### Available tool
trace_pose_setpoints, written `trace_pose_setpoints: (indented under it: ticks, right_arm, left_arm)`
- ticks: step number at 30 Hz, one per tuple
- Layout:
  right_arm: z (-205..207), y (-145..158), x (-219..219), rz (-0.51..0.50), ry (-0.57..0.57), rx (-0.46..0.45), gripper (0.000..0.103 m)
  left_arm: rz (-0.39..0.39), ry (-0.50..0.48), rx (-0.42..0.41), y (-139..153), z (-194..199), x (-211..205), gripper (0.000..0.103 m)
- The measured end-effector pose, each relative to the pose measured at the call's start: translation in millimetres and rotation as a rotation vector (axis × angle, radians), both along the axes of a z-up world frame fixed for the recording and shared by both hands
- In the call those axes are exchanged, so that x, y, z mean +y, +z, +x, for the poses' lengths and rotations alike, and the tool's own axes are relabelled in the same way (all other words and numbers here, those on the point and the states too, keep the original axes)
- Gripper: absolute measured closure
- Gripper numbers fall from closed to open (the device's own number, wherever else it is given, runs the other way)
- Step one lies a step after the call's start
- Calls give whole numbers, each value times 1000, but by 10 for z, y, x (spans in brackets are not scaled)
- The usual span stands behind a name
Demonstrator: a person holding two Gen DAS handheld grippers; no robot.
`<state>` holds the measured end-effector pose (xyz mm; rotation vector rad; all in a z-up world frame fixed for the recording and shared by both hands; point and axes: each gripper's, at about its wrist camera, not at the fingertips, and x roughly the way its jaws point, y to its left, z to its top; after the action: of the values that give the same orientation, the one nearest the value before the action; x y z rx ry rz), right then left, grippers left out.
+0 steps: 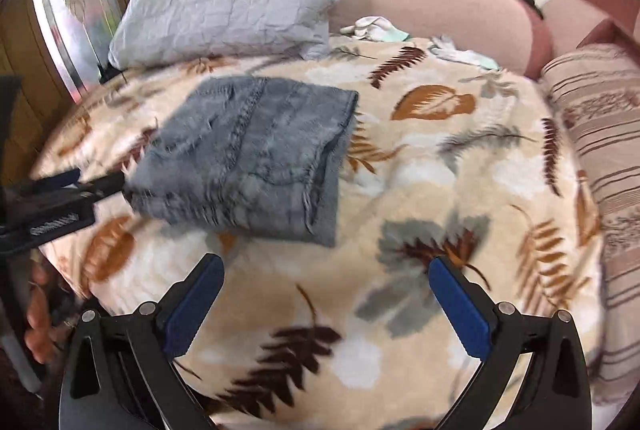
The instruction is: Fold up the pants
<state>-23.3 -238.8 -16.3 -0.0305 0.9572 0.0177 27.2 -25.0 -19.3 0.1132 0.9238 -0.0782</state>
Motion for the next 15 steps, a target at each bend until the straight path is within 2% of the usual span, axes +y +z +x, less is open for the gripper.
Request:
trace_pose_setpoints:
  ticks: [4, 15]
  right_arm:
    - [-163, -145, 90, -11, 33, 27, 0]
    - [-331, -282, 173, -16, 43, 44, 0]
  left_arm:
    - [67, -51, -22, -18, -194, -18, 19]
    - [29, -179, 45, -89, -374, -99, 19]
